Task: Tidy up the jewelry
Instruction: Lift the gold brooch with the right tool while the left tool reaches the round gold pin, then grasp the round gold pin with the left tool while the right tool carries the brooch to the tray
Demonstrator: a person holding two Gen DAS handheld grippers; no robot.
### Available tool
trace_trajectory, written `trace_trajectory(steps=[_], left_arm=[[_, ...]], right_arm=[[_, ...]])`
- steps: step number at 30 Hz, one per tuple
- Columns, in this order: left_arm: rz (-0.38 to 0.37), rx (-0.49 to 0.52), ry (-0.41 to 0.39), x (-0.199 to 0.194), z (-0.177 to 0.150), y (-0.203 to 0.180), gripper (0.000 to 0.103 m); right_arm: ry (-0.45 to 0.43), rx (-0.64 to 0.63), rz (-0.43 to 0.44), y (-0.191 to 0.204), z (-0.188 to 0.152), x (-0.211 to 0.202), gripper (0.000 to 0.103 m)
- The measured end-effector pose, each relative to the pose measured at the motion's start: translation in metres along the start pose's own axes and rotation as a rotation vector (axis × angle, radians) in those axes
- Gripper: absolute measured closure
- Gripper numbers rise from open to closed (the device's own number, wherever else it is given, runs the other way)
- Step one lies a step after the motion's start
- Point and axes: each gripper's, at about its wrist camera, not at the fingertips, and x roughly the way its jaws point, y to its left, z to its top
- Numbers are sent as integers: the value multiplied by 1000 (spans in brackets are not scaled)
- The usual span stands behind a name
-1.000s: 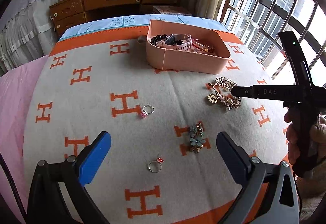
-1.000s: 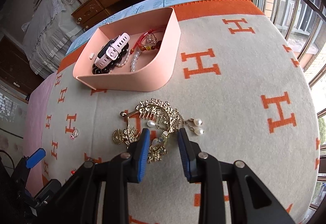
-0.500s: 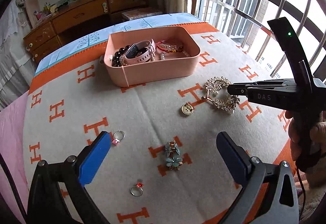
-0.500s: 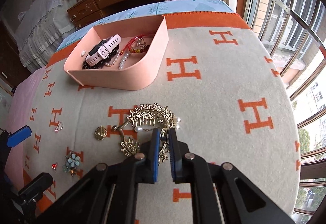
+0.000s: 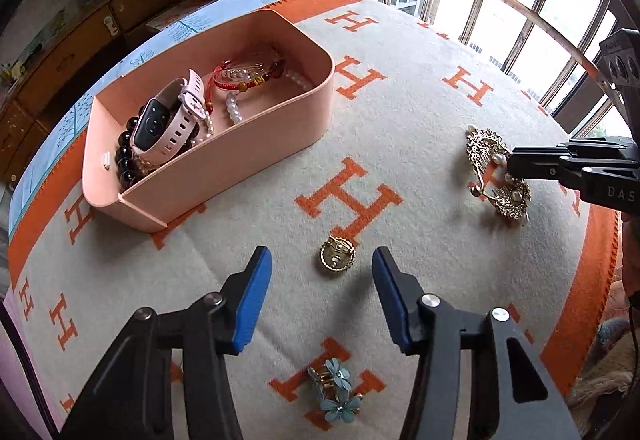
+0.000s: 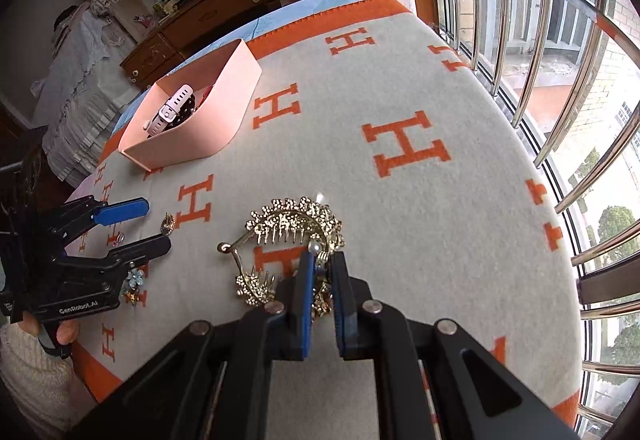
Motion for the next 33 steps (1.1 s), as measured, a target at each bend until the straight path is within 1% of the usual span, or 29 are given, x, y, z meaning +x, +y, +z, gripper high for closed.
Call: trace_trajectory(steps=[2,3,4,5,7,10,13,14,15,21,24,29,33], left_arm=[[7,24,-3,2,1,-2,57],[7,37,-7,2,1,-3,60],[9,50,-8,2,2,-5,65],[9,60,-11,2,2,-6,68],[5,79,-10,2,2,-11,77],[22,105,-6,2,2,-17,77],[14,104,-2,1,2,-18,77],[9,106,-1,1,2,-18,79],[2,106,0,2,2,-19,86],[12,89,-3,1,-1,-20,86],[13,65,-21,-7,-4,-20,86],[16,18,-81,-42,-1,-13,86],[9,-58,-135,-77,9,6,86]], right_arm=[[-2,1,10,-2,0,0,94],[-3,0,13,-2,0,-1,94],[-5,-1,15,-2,0,-1,94],[-6,-3,16,-1,0,-1,94],[-8,-9,17,-1,0,-1,94],[-9,-10,26,-2,1,0,94],[-10,-7,36,-4,1,0,94],[-10,-7,38,-4,0,0,94],[-11,-7,39,-4,0,0,94],[-15,-15,35,-3,-1,0,94],[-17,-24,24,-1,-1,-1,95],[-25,-59,29,11,2,-7,95],[-58,-106,57,29,14,-23,95]])
